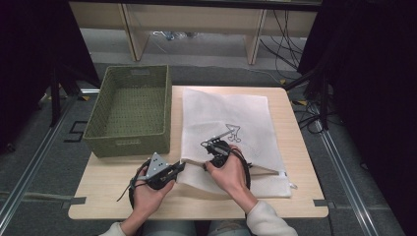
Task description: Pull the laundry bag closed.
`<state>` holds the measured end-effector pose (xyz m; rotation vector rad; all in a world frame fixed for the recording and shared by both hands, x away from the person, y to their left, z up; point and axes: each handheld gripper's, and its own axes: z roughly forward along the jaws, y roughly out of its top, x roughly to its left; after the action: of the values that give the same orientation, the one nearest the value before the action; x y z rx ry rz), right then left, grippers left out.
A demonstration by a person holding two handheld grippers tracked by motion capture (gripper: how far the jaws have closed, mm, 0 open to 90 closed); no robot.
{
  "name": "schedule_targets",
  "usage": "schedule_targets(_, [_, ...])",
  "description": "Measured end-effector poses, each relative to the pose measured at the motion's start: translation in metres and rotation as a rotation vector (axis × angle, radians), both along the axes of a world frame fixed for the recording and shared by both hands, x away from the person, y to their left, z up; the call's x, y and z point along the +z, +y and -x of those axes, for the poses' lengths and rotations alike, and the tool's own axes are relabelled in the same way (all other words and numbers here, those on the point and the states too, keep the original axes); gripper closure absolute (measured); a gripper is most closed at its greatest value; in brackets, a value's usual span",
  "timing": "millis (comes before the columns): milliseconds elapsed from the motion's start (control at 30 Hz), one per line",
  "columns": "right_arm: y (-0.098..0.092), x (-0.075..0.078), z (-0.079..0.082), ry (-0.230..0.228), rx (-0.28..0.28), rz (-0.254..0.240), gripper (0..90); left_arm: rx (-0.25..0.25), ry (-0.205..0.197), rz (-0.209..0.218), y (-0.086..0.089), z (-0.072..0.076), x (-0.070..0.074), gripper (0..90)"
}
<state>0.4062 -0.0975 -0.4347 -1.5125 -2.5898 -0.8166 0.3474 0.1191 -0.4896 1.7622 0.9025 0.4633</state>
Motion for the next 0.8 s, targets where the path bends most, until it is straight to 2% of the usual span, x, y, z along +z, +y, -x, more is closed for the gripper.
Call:
schedule_targets(33, [0.0024, 0.0002, 0.0016, 0.0, -0.023, 0.019, 88.6, -0.002, 0.0, -0.007, -0.0007, 0.0001, -0.001, 84.9])
schedule_targets(67, [0.0011, 0.0001, 0.0006, -0.019, 0.006, 0.02, 88.6, 0.003, -0.005, -0.013, -0.0007, 0.0002, -0.0009, 84.9])
schedule_targets(267, [0.0029, 0.0029, 0.0027, -0.024, 0.006, 0.018, 88.5, 0.004, -0.003, -0.005, -0.0004, -0.0002, -0.0018, 84.9])
schedule_targets(333, [0.0046, 0.0014, 0.0022, -0.026, 0.001, 0.034, 88.6, 0.005, -0.004, -0.005, -0.0001, -0.0007, -0.0028, 84.8])
schedule_targets(467, [0.0022, 0.001, 0.0005, -0.023, 0.0, 0.038, 88.5, 0.007, -0.004, -0.007, 0.0004, -0.0011, -0.0026, 84.9])
schedule_targets(567, [0.0014, 0.0009, 0.0005, -0.003, -0.034, 0.042, 88.6, 0.012, -0.002, -0.004, -0.0002, -0.0008, -0.0028, 84.9])
schedule_targets(600, [-0.001, 0.0003, -0.0006, -0.005, -0.02, 0.023, 88.6, 0.017, 0.002, 0.002, -0.001, -0.0003, -0.0033, 84.9])
schedule_targets(633, [-0.0018, 0.0003, -0.0017, -0.018, 0.001, 0.031, 88.6, 0.009, -0.007, -0.007, 0.0004, -0.0013, -0.003, 84.9])
schedule_targets(700, [-0.0009, 0.0002, -0.0016, -0.021, -0.009, 0.038, 88.6, 0.011, -0.006, -0.004, 0.0008, -0.0015, -0.0029, 84.8])
schedule_targets(800, [0.0008, 0.0035, 0.0011, -0.001, -0.038, 0.032, 88.6, 0.011, -0.006, -0.001, 0.0005, -0.0015, -0.0028, 84.9])
